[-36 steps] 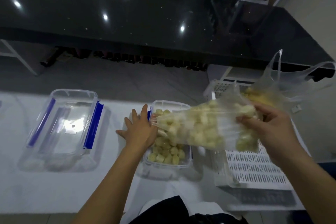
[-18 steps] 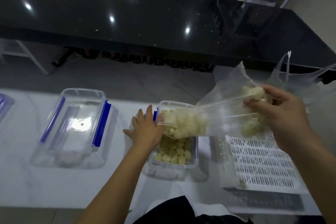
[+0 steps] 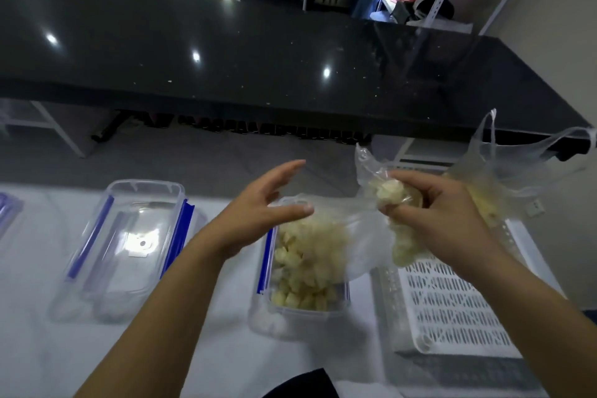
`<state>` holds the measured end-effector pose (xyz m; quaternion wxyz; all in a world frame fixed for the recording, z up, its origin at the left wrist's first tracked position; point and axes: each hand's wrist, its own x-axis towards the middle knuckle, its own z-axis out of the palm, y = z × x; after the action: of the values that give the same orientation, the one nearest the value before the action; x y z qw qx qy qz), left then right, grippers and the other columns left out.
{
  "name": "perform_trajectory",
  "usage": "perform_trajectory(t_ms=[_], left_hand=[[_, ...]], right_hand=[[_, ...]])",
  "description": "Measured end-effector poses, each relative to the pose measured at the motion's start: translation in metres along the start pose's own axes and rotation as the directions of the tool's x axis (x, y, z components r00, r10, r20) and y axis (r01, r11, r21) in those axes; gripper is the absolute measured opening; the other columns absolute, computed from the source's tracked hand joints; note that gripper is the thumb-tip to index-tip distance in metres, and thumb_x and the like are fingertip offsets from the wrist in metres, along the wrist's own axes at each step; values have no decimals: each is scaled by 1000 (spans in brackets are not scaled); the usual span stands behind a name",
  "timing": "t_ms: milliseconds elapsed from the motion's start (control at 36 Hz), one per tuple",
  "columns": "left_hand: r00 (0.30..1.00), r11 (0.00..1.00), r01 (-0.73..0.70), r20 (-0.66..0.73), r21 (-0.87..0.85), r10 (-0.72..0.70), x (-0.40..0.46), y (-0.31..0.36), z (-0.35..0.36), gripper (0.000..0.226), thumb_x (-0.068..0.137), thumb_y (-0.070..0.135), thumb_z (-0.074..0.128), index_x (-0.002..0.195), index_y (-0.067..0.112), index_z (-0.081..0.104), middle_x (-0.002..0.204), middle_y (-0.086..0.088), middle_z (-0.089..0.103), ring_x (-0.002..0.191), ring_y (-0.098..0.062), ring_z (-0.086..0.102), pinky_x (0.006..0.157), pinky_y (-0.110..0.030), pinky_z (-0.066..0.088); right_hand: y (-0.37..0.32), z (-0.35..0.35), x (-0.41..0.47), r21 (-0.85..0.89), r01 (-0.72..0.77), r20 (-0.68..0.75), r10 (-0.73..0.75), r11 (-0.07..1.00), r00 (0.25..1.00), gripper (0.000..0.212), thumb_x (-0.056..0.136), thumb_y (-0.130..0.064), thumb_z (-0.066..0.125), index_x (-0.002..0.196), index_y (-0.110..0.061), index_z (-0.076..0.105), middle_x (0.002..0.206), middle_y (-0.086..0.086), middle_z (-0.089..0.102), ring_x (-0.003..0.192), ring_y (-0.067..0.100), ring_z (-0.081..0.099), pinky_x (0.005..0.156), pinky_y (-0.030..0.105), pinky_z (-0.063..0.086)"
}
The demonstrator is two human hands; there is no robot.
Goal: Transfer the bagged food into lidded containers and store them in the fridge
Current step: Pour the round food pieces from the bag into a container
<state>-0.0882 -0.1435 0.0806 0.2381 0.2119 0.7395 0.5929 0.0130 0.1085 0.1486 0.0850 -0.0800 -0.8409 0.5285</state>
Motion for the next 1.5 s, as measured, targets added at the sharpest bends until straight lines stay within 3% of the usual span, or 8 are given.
perform_trajectory(t_ms=[194, 333, 500, 583, 778, 1111, 1306, 1500], left_hand=[[964, 985, -35, 254, -166, 77, 50, 42, 14, 57, 88, 19, 74, 141, 28, 56, 145, 6, 56, 136, -13, 50, 113, -39, 40], [981, 963, -114, 127, -243, 149, 63, 50, 14, 9, 86, 18, 71, 93, 18, 77, 139, 7, 62, 129, -10, 57, 114, -41, 36], [983, 965, -142, 80, -222, 163, 57, 48, 6, 7, 82, 26, 74, 86, 27, 80, 133, 11, 66, 127, -3, 57, 105, -31, 38], [987, 961, -146, 29, -236, 157, 55, 43, 8, 14, 82, 25, 73, 92, 17, 78, 131, 7, 68, 128, -10, 58, 115, -44, 35], [991, 949, -134, -25, -285, 133, 53, 39, 2, 31, 94, 11, 65, 116, -9, 67, 133, 1, 67, 122, -13, 63, 103, -32, 50], [989, 966, -123, -103, -226, 102, 50, 43, 9, 7, 91, 7, 69, 91, 8, 76, 122, 2, 72, 112, -10, 67, 88, -19, 54], [979, 987, -158, -132, -32, 153, 53, 55, 22, 11, 87, 15, 76, 77, 21, 78, 118, 10, 72, 107, -3, 67, 88, -22, 52], [975, 987, -162, -156, -1, 160, 56, 60, 30, 16, 86, 17, 76, 72, 26, 76, 116, 11, 72, 108, -3, 67, 92, -29, 52]], right_hand=[[-6, 5, -1, -50, 60, 32, -58, 997, 998, 48, 75, -13, 85, 94, -55, 70, 97, -22, 73, 89, 3, 69, 76, 29, 58], [-4, 3, -5, -38, 11, 81, -8, 999, 997, 43, 74, -17, 86, 105, -44, 73, 97, -11, 75, 86, 11, 73, 74, 36, 61], [23, 3, -23, 65, -238, 242, 216, 969, 946, 33, 62, -39, 84, 92, -27, 80, 91, 2, 78, 82, 19, 75, 69, 25, 58], [35, 6, -31, 92, -310, 259, 278, 946, 925, 29, 64, -39, 84, 90, -28, 81, 90, 1, 79, 82, 11, 74, 68, 20, 56], [61, 22, -44, 61, -379, 188, 362, 923, 913, 18, 77, -9, 83, 87, -24, 81, 89, 1, 77, 86, 15, 72, 74, 20, 54], [62, 80, -61, -252, -194, 59, 215, 948, 975, 44, 70, -54, 81, 109, -39, 67, 112, -31, 55, 106, -11, 51, 82, 7, 35], [58, 97, -72, -493, -189, 28, 232, 850, 972, 85, 50, -95, 46, 112, -42, 68, 120, -25, 45, 126, 4, 31, 103, 32, 30], [61, 111, -69, -408, -247, 48, 290, 879, 956, 26, 80, -59, 70, 98, -40, 75, 110, -19, 43, 126, 15, 33, 109, 44, 31]])
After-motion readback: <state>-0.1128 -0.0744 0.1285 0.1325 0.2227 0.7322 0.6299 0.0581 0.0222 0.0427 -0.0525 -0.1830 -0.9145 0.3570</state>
